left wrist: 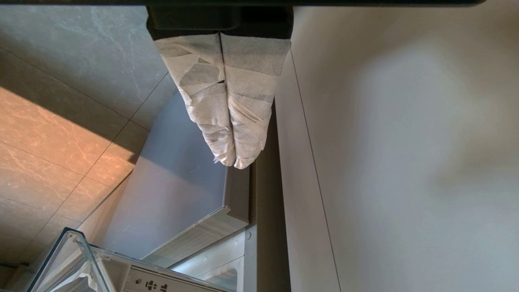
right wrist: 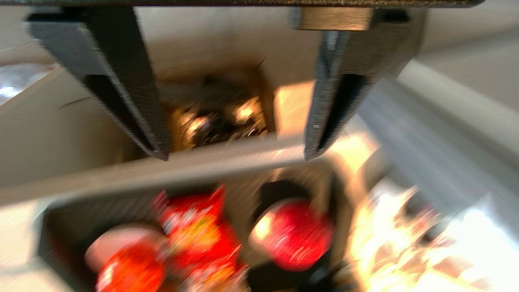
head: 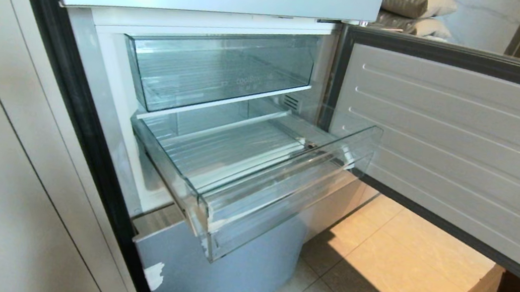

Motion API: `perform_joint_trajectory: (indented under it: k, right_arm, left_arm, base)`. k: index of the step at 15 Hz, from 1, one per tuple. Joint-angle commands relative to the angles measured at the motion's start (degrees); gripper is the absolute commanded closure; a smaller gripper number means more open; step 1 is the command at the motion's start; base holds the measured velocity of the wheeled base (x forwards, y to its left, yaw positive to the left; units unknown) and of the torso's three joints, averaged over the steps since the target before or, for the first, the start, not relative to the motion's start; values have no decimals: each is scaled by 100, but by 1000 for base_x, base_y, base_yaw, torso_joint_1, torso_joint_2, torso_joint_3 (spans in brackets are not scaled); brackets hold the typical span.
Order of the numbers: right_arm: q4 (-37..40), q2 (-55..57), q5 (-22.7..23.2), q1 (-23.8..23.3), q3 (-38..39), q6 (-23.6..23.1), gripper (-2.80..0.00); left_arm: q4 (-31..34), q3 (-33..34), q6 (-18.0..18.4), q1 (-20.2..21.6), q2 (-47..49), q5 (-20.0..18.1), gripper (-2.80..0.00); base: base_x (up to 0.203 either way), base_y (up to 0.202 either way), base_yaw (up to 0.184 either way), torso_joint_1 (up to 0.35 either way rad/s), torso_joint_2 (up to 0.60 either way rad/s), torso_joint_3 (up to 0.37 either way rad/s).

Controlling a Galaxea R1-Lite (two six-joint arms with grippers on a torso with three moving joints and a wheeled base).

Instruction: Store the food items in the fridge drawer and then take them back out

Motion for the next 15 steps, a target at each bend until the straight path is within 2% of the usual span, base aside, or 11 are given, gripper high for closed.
perform_joint_trajectory:
  k: [1,3,7,15]
  right_arm:
    - [-768,1326,-76,-198,-209,-98,-280]
    - [-1188,1959,-159,-259,-527,-202,-280]
    - [-1293,3268,-223,-422,-1592,-638,-280]
    - [-1309,5052,-219,-579,-3703,-745,-280]
  left_arm:
    - [0,0,0,0,0,7,0]
    - [0,0,0,0,0,7,0]
    - [0,0,0,0,0,-1,0]
    - [0,0,0,0,0,7,0]
  base:
    - [0,0,0,0,0,0]
    - [0,0,0,0,0,0]
    - [0,0,0,0,0,0]
    - [0,0,0,0,0,0]
